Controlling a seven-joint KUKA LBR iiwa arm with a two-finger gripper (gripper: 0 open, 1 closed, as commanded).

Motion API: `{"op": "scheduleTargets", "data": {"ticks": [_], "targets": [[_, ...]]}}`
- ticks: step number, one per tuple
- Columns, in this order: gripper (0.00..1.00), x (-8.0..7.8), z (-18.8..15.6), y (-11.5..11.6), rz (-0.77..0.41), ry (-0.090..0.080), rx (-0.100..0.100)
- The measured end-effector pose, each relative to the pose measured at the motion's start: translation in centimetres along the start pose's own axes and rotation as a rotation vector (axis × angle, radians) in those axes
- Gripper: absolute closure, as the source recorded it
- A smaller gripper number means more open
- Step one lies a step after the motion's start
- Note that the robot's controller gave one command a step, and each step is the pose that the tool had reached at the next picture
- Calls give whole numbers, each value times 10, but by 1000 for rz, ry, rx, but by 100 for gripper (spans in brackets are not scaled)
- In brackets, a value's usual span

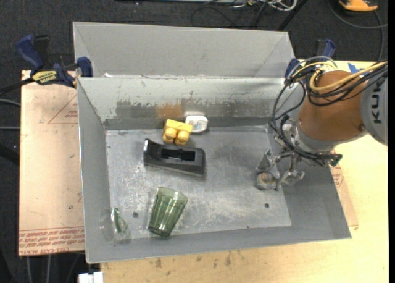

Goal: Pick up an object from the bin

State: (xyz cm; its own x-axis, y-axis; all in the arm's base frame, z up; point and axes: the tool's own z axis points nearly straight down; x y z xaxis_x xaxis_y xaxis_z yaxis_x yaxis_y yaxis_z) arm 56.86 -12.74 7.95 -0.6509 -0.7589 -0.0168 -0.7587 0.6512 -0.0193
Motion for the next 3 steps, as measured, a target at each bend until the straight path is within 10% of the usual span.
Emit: {"op": "scheduleTargets", "data": {"ticks": [1,3], "targets": [[100,-24,-108,40,-117,12,-20],[100,-26,-122,36,-138,13,-20]]}}
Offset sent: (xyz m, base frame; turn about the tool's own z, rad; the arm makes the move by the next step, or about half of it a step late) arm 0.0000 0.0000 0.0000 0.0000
